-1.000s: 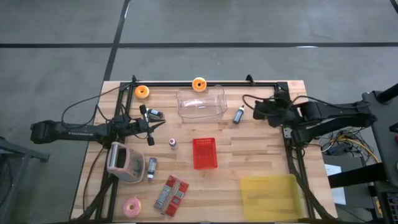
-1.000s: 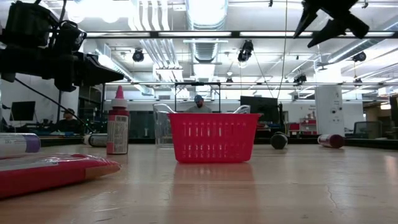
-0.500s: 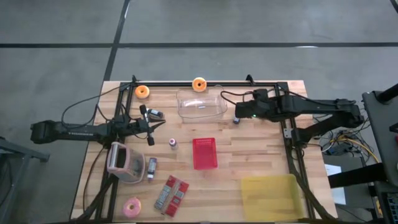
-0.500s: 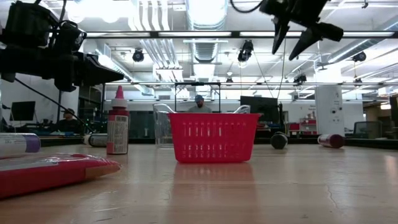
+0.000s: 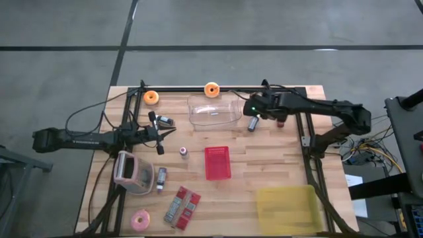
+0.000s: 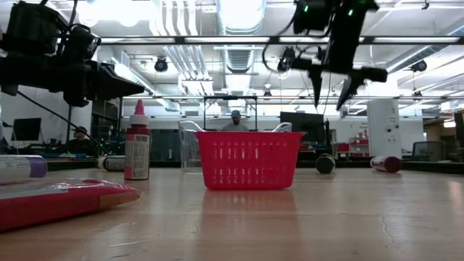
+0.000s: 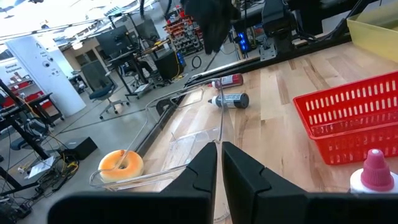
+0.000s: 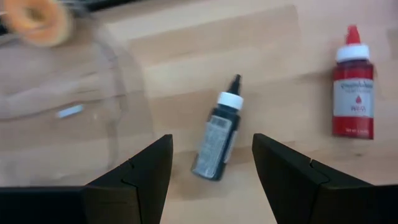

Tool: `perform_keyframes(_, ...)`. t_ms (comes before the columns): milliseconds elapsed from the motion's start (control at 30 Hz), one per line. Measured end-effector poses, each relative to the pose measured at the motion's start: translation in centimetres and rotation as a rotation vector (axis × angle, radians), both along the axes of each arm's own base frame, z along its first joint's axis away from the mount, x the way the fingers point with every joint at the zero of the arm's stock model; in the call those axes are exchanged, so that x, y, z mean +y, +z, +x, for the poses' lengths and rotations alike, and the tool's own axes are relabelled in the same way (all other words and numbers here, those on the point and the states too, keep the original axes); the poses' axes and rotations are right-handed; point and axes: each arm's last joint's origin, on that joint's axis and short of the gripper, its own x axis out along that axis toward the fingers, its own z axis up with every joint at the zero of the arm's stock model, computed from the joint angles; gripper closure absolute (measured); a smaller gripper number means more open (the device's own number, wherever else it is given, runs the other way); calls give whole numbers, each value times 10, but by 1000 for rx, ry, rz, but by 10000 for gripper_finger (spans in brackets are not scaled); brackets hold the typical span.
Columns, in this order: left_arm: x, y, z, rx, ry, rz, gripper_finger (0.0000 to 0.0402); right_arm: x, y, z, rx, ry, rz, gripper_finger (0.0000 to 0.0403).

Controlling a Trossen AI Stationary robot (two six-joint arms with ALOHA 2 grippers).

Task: Pick & Place Food Item
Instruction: Put the right black food coloring bottle into the transparent bin

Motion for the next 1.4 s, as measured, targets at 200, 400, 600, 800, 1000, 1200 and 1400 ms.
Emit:
perform_keyframes(200, 0, 0, 0, 0, 0, 0, 374, -12, -20, 8, 43, -49, 53, 186)
perform_keyframes(400, 0, 0, 0, -1, 0, 0, 374, -15, -45, 15, 78, -65, 90, 186)
perform_keyframes(600, 0, 0, 0, 0, 0, 0, 374, -18, -70, 16, 70, -99, 143, 186)
perform_keyframes(800, 0, 0, 0, 0, 0, 0, 374, -19, -87, 16, 22, -113, 154, 186)
perform_keyframes(1000, 0, 0, 0, 0, 0, 0, 374, -16, -98, 11, 20, -158, 168, 186)
perform_keyframes(1200, 0, 0, 0, 0, 0, 0, 374, -17, -104, 9, -7, -165, 159, 186)
perform_keyframes(1400, 0, 0, 0, 0, 0, 0, 374, -17, -108, 6, 10, -173, 132, 186)
